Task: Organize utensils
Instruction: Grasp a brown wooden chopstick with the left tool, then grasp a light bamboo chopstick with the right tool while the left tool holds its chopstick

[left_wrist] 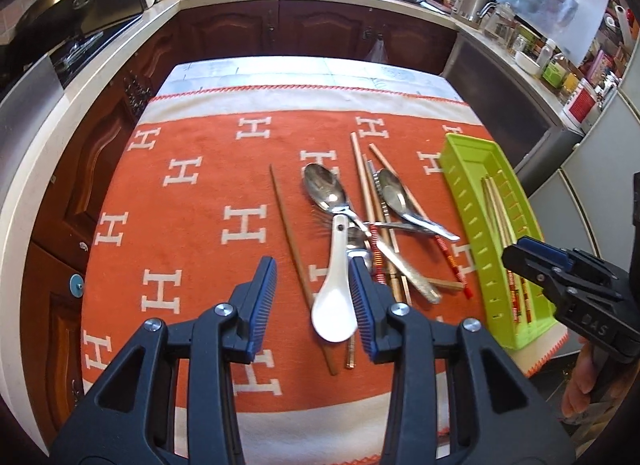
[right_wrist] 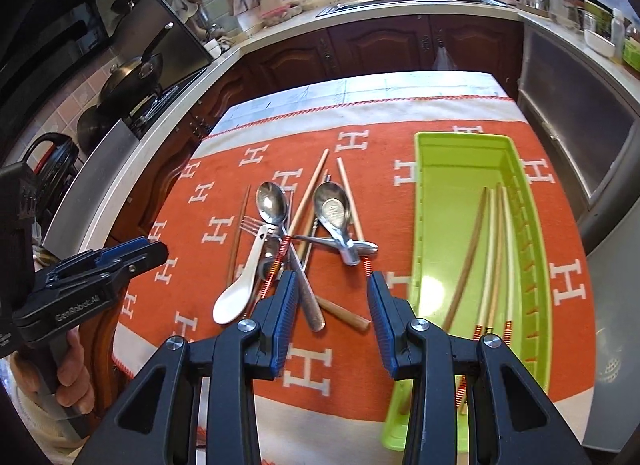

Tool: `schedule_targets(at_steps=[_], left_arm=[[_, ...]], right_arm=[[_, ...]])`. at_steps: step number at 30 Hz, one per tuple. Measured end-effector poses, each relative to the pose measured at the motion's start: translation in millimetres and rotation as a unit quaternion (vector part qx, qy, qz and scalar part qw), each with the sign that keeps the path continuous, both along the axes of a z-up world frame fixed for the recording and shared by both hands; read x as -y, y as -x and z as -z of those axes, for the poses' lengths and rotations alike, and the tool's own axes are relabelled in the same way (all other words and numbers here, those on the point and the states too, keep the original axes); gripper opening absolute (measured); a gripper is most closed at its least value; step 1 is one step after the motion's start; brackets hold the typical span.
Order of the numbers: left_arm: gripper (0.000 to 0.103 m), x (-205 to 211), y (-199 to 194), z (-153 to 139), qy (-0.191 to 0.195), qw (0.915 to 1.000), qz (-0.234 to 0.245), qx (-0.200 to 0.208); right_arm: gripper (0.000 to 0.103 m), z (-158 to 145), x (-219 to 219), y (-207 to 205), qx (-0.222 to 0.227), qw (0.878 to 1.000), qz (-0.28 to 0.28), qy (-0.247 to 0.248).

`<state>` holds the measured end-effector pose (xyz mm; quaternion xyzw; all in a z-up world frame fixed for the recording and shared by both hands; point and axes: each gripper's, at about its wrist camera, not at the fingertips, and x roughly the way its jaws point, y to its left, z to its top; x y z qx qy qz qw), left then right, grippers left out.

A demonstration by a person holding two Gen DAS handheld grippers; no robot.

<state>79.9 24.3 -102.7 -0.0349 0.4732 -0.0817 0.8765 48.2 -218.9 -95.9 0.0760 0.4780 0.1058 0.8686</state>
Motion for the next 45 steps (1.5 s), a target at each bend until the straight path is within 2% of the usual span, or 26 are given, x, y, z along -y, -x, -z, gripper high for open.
schedule_targets(at_steps=[12,19,26,29,31,35,45], left_arm=[[0.034,-9,-43,81,0.006,0.9975,-0.025,-0.066],[0.034,-2,-61,107,-0.006,0.9957,-0.031,-0.087],[0.034,11,-67,109,-0.05,0.996,-0.036,-0.065],[0.025,12,-67,109,-0.053,0.9964,-0.037,-0.055],[0.008,12,-68,108,-0.05,0.9967,-0.036,-0.052],[0.006,8,-68,109,-0.039,0.9973,-0.038,-0.049],[0.005,-8,-68,110,0.002,0.9972,-0.051,-0.055]], right_arm=[[0.037,28,-26,-23,-0.029,0.999,-0.016,0.011],[0.037,42,-31,-40,-0.039,0.999,-0.02,0.01],[0.036,56,-40,-54,-0.048,0.998,-0.027,0.0],[0.036,62,-48,-62,-0.051,0.998,-0.031,-0.003],[0.034,66,-54,-68,-0.053,0.998,-0.035,-0.005],[0.032,72,-63,-84,-0.052,0.998,-0.038,-0.014],[0.019,97,-71,-136,-0.065,0.997,-0.017,-0.031]])
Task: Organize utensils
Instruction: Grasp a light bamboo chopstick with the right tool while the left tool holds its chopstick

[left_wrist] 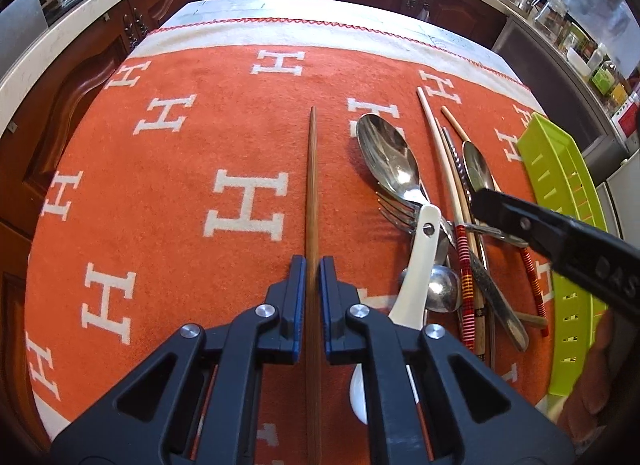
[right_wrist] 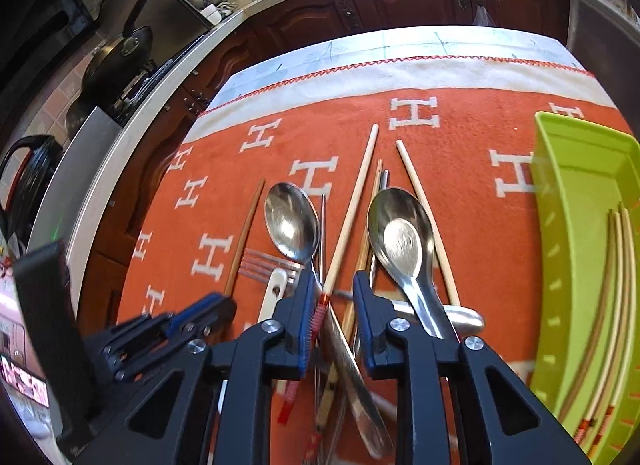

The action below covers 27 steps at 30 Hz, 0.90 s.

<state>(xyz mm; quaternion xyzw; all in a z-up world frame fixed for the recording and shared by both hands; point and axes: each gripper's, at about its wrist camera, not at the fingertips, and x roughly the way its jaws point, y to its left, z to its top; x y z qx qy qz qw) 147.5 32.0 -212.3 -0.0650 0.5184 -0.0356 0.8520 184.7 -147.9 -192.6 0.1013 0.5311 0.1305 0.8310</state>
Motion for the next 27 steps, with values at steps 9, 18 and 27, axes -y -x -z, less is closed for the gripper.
schedule_targets(at_steps=[9,18,27], left_arm=[[0.005,-13,0,-9,0.02,0.9998,-0.009,0.003],[0.005,-24,5,-26,0.042,0.9988,-0.023,0.009],[0.005,-11,24,-66,0.056,0.9978,-0.002,0.034]], right_arm=[[0.017,20,-9,-28,-0.018,1.0,0.011,-0.002],[0.005,33,-14,-38,-0.038,0.999,0.024,-0.013],[0.005,1,8,-10,-0.013,0.998,0.04,-0.046]])
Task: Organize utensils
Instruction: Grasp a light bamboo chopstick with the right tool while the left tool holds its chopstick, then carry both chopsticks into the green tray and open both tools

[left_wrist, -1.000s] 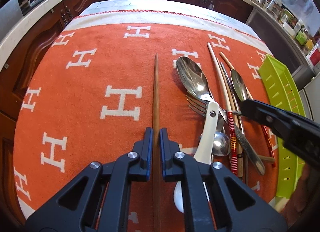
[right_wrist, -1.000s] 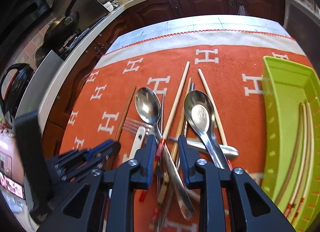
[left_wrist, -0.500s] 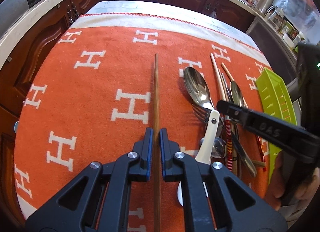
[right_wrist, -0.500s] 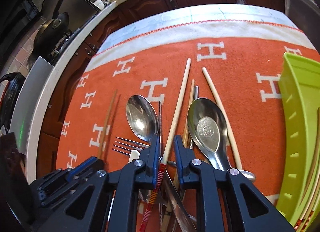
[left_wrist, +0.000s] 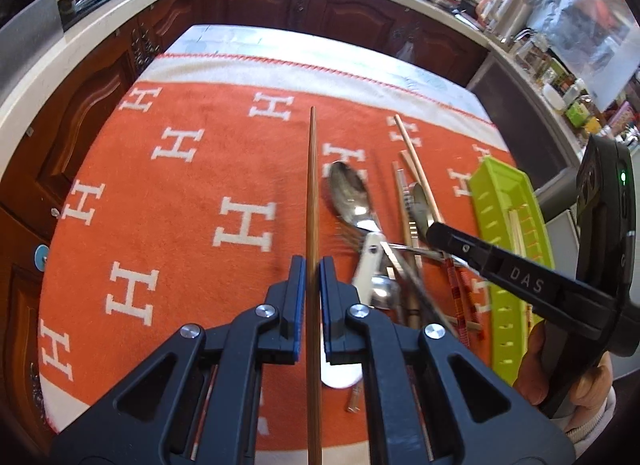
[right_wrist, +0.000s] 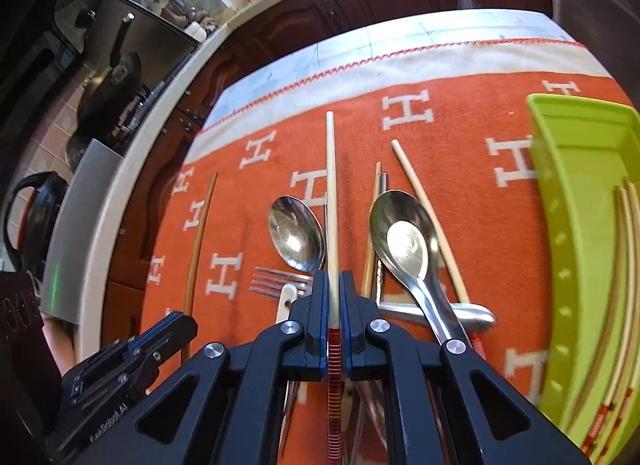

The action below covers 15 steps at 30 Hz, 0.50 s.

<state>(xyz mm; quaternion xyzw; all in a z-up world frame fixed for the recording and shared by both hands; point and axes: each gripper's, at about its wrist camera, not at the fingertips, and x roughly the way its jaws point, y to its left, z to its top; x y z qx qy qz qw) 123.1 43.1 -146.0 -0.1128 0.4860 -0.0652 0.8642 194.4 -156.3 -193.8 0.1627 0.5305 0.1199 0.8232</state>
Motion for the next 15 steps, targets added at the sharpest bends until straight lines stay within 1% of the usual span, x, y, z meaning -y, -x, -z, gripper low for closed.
schedule_targets(at_steps=[4,9,15], left_arm=[[0.005,17,9,-20,0.008,0.9997,0.022,0.009],[0.005,48,16,-37,0.014,0.9982,0.056,0.013],[0.005,109,21,-51,0.008,0.993,0.117,0.014]], right_arm=[[0.005,-18,18,26,0.012,1.0,0.006,-0.005],[0.005,-40,49,67,0.028,0.999,0.022,0.006],[0.005,-57,97,112,0.04,0.997,0.057,0.017]])
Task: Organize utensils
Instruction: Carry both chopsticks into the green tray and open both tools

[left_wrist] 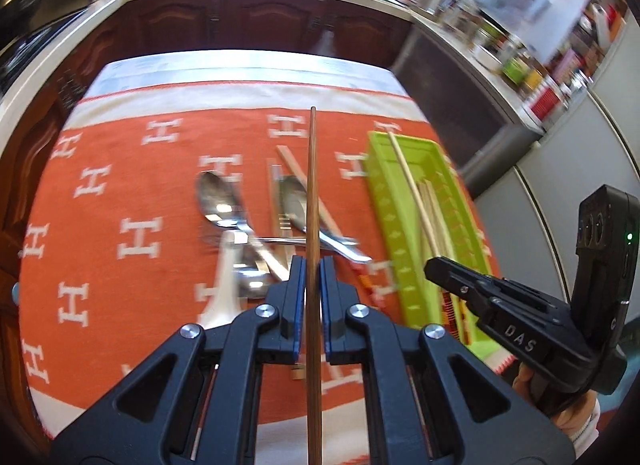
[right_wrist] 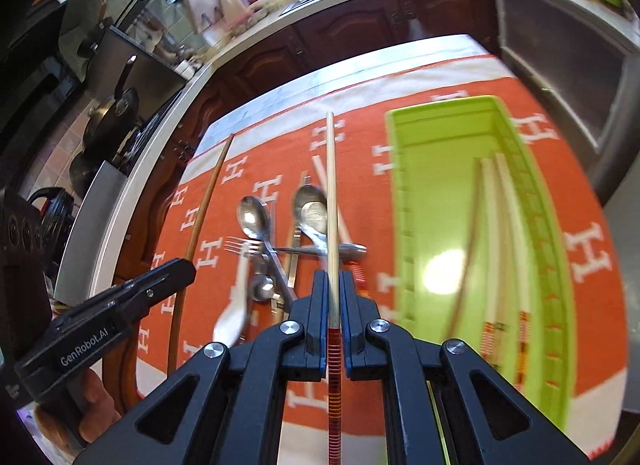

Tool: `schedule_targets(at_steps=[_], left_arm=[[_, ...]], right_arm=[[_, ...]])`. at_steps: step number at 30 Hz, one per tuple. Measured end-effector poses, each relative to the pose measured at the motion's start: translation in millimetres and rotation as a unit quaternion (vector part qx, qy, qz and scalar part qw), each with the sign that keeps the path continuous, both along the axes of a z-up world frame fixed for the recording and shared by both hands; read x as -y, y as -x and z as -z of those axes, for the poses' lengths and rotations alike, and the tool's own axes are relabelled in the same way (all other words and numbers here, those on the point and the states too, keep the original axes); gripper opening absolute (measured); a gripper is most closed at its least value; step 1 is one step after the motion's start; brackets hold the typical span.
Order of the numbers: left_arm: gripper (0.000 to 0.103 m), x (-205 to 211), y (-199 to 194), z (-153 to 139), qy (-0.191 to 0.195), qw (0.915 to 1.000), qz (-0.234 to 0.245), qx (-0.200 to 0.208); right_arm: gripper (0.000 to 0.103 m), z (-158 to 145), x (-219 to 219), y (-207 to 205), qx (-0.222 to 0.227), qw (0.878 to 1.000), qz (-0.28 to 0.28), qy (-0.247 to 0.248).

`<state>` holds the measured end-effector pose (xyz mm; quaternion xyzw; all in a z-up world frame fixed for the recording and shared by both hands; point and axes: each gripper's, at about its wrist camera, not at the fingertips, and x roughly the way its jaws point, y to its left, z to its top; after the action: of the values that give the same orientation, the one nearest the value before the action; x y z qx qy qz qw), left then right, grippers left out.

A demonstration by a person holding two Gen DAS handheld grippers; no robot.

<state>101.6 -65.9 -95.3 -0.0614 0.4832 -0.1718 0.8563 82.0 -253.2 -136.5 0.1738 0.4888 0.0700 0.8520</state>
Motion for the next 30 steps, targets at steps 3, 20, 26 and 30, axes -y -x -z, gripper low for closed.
schedule_targets(at_steps=[3,20,26,30], left_arm=[[0.005,30,2,-5,-0.003,0.9996,0.027,-0.002],[0.005,140,-13,-14,0.013,0.9956,0.091,-0.021],[0.005,143,-19,3,-0.005,0.9949,0.094,-0.035],[0.005,135,-18,13,-0.016,0.9949,0.089,-0.044]], right_arm=[[0.005,-3,25,17,0.001,1.0,0.021,0.002],[0.006,-1,129,32,-0.001,0.996,0.086,0.022],[0.021,3,132,10,-0.01,0.996,0.087,0.028],[0.03,4,133,10,-0.007,0.995,0.092,0.033]])
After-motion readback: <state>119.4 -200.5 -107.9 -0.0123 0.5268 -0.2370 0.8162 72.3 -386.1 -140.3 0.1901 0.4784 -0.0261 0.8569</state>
